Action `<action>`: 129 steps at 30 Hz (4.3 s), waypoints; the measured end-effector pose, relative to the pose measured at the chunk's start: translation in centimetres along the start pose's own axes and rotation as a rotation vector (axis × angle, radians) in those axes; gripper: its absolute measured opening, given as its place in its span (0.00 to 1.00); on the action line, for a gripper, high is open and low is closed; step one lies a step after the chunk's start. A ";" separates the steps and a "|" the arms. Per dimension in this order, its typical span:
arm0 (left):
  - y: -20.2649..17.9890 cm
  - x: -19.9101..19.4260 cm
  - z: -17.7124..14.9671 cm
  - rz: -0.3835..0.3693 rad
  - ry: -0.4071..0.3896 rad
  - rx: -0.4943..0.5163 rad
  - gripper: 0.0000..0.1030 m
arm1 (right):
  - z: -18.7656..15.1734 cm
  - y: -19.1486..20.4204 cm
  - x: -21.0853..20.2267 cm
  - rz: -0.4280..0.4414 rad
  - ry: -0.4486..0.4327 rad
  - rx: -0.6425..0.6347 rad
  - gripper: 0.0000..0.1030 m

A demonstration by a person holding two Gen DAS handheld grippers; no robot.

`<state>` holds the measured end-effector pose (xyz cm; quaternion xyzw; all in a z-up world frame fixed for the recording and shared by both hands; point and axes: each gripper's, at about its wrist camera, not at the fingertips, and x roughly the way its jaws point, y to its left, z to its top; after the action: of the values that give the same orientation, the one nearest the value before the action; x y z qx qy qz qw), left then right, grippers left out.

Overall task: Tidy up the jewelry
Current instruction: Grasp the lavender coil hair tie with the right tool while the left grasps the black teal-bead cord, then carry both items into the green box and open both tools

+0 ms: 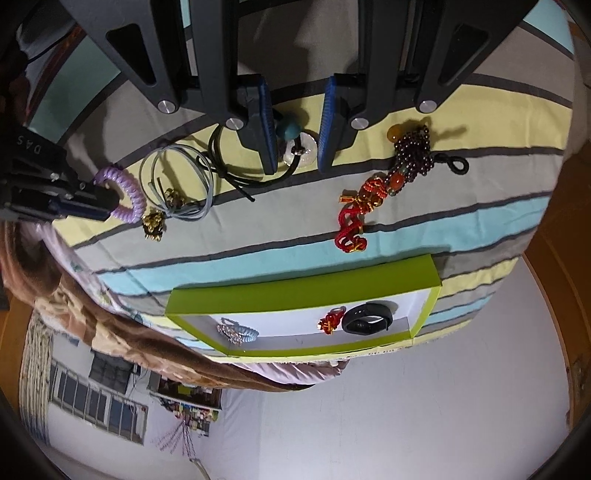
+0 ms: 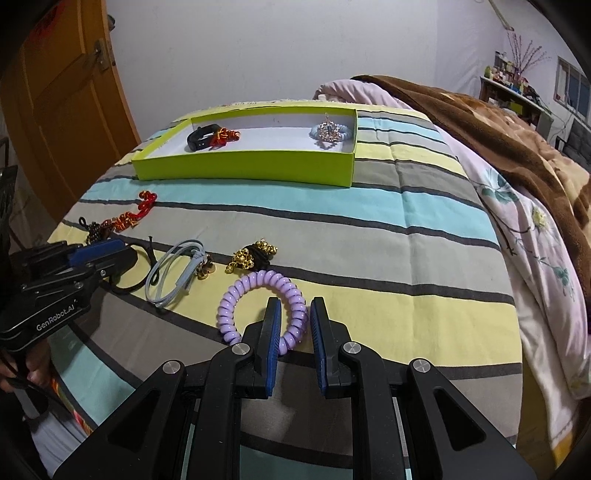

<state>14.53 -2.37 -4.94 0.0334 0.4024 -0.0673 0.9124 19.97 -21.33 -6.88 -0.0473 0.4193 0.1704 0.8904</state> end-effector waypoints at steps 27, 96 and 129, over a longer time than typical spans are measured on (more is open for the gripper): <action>1.4 -3.6 0.0 -0.082 -0.087 -0.065 0.21 | -0.3 -0.1 -2.8 0.029 -0.070 0.046 0.09; 9.2 3.3 11.3 0.016 -0.165 -0.152 0.21 | 13.9 -1.4 6.2 -0.004 -0.114 0.006 0.09; 9.9 7.4 11.0 0.002 -0.009 -0.154 0.21 | 13.7 -1.5 9.4 0.002 -0.024 -0.014 0.21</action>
<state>29.00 5.40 -2.91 -0.0367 0.4024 -0.0353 0.9140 36.06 -17.15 -5.26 -0.0513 0.4072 0.1749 0.8950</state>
